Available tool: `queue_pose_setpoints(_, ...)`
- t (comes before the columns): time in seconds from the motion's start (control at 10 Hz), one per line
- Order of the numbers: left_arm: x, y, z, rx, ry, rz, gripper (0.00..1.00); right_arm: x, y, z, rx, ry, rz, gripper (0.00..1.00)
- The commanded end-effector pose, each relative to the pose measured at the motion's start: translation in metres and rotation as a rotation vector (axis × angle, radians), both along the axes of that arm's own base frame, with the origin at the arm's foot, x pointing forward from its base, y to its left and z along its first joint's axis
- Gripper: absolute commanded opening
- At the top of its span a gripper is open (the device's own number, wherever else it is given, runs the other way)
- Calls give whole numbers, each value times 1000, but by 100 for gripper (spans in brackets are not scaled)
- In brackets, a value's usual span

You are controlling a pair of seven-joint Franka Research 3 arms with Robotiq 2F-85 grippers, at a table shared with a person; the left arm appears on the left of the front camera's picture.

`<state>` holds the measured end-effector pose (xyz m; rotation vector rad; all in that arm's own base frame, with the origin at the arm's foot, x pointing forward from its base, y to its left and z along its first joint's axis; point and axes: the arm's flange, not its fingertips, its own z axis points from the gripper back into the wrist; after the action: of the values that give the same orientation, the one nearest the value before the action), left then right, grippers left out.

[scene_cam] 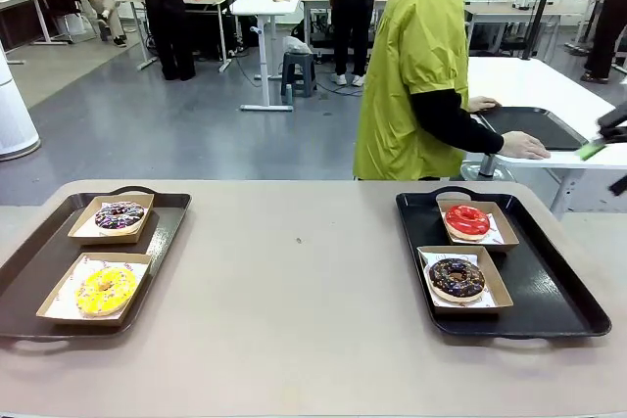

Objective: Individually package the donuts and arrange them on the tray.
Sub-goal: Place the picked Paper togo box on the Handle tray.

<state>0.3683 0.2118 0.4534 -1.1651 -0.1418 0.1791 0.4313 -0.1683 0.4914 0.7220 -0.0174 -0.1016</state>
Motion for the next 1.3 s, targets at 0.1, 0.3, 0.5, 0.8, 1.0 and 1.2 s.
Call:
queue_pose_setpoints(0.1, -3, 1, 2, 6, -2, -5, 100, 9, -78, -33, 294, -10, -41, 100)
queue_pose_setpoints(0.3, -3, 1, 2, 6, -2, -5, 100, 18, -108, -69, 398, -82, -29, 100)
queue_pose_setpoints(0.5, -3, 1, 2, 6, -2, -5, 100, 24, -118, -102, 442, -190, -20, 100)
queue_pose_setpoints(0.8, -3, 1, 2, 6, -2, -5, 100, 32, -118, -113, 459, -183, 3, 100)
queue_pose_setpoints(1.0, -3, 1, 2, 6, -2, -5, 100, 36, -114, -108, 489, -237, -19, 100)
queue_pose_setpoints(1.2, -3, 1, 2, 6, -2, -5, 100, 30, -112, -118, 446, -188, -2, 100)
